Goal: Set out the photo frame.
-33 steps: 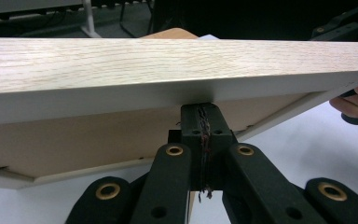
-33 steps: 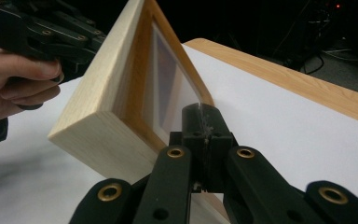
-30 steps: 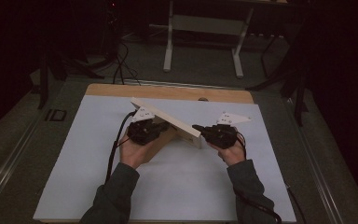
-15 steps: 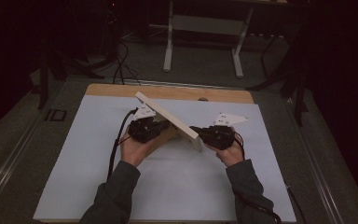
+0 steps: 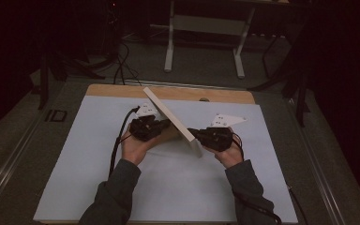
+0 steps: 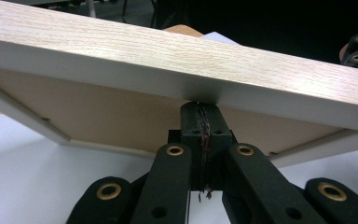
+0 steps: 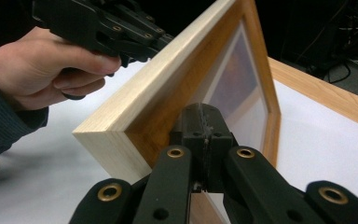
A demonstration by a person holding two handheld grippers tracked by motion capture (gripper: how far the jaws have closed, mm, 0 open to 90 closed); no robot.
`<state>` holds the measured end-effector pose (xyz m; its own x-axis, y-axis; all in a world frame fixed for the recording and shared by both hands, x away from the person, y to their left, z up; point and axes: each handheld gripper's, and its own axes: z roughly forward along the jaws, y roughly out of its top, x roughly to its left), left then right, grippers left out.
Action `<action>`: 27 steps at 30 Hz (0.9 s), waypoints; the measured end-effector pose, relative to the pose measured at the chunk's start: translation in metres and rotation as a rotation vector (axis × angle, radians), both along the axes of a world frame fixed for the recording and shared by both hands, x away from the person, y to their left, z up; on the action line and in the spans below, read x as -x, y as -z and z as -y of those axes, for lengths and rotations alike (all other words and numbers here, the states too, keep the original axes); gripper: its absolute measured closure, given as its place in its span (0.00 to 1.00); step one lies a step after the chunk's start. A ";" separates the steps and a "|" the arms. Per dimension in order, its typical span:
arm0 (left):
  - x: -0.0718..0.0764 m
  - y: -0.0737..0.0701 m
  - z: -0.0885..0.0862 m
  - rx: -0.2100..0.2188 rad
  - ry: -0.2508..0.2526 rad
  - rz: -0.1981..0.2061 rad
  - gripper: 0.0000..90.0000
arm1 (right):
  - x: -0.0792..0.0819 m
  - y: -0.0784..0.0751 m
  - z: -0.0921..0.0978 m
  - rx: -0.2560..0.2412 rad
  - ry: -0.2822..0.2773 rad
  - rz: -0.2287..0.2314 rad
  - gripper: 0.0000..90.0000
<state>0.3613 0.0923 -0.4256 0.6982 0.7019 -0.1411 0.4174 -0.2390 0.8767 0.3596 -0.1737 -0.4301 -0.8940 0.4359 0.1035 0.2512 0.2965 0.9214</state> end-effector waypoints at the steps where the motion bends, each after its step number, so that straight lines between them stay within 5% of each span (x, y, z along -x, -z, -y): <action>1: 0.000 0.000 0.000 0.000 0.000 0.000 1.00 | 0.000 -0.001 0.000 0.002 -0.004 0.002 1.00; 27: -0.007 0.000 0.000 -0.001 0.017 -0.007 1.00 | 0.007 -0.004 -0.011 0.008 -0.049 0.019 1.00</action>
<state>0.3686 0.0924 -0.4254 0.7093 0.6898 -0.1451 0.4191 -0.2472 0.8737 0.3525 -0.1628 -0.4261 -0.9159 0.3928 0.0832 0.2193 0.3157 0.9232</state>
